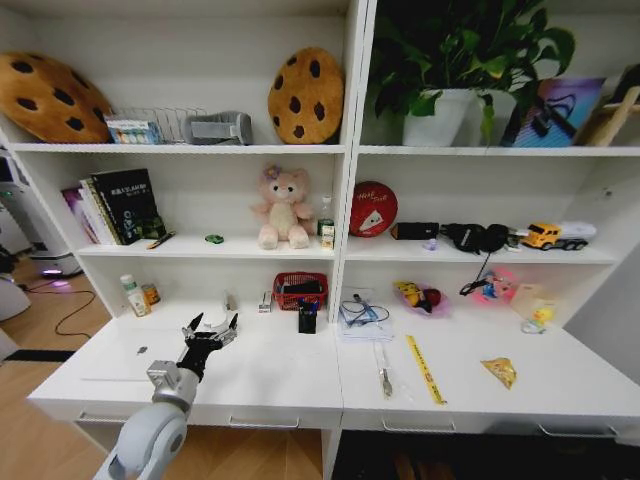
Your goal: Organize the objects on the table.
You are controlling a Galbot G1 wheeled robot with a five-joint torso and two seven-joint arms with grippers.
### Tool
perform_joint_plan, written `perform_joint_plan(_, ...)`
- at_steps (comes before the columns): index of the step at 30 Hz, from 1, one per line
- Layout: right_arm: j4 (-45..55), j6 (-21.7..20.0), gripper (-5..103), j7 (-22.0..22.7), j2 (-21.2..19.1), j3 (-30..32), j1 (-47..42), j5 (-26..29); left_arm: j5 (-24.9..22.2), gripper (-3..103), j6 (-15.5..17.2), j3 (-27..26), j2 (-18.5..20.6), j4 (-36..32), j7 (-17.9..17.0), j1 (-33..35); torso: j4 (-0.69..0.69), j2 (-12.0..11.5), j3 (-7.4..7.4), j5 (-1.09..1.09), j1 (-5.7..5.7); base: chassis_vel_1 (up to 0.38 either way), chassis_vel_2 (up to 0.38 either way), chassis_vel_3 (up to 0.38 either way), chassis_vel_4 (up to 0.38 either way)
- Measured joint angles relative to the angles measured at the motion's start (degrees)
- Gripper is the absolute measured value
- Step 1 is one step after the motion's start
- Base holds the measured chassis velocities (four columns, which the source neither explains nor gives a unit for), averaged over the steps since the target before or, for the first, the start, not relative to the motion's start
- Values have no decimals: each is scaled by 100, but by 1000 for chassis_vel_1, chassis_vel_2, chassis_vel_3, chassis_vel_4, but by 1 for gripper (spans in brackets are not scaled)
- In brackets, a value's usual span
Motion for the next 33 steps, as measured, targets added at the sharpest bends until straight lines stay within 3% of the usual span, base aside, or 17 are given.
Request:
perform_joint_plan(4,632,-7,100,149,-101,10,-98,-116,0,100,0,0,0,0,0,0,0,0,0,1,0,0,0,0,0)
perform_joint_plan(5,1053,-125,100,201,-112,-19,-55,-208,0,100,0,0,0,0,0,0,1,0,0,0,0,0,0,0,0)
perform_joint_plan(7,1734,-862,100,69,115,-107,781,-294,0,100,0,0,0,0,0,0,0,0,0,0,0,0,0,0,0)
perform_joint_plan(8,1734,-862,100,69,115,-107,781,-294,0,100,0,0,0,0,0,0,0,0,0,0,0,0,0,0,0)
perform_joint_plan(9,1804,-1488,100,-199,445,-5,1671,-32,0,100,0,0,0,0,0,0,-2,-1,0,5,0,0,0,0,0)
perform_joint_plan(10,1806,-1958,100,-271,438,82,2451,626,0,100,0,0,0,0,0,0,1,-2,1,4,1,0,0,0,0)
perform_joint_plan(13,1810,-2163,100,-426,355,206,2783,1044,0,100,0,0,0,0,-1,0,4,-3,2,1,2,0,0,0,0)
perform_joint_plan(14,1829,-2315,100,-749,273,406,2975,1456,0,100,0,-1,0,0,-2,0,3,-3,2,2,3,0,0,0,0)
perform_joint_plan(16,1851,-2377,100,-998,220,568,3013,1697,0,100,0,0,0,0,-2,0,2,-3,2,0,3,0,0,0,0)
perform_joint_plan(18,1889,-2424,100,-1614,139,942,2942,1949,0,100,0,0,0,0,-2,0,-2,-2,1,1,2,0,0,0,0)
perform_joint_plan(20,1889,-2423,100,-1774,120,1066,2898,1984,0,100,0,0,0,0,-2,0,-2,-2,1,0,2,0,0,0,0)
perform_joint_plan(33,1810,-2414,100,-2025,45,1461,2910,2204,0,100,0,-1,0,0,-1,0,0,-1,0,-1,1,-82,-84,89,86)
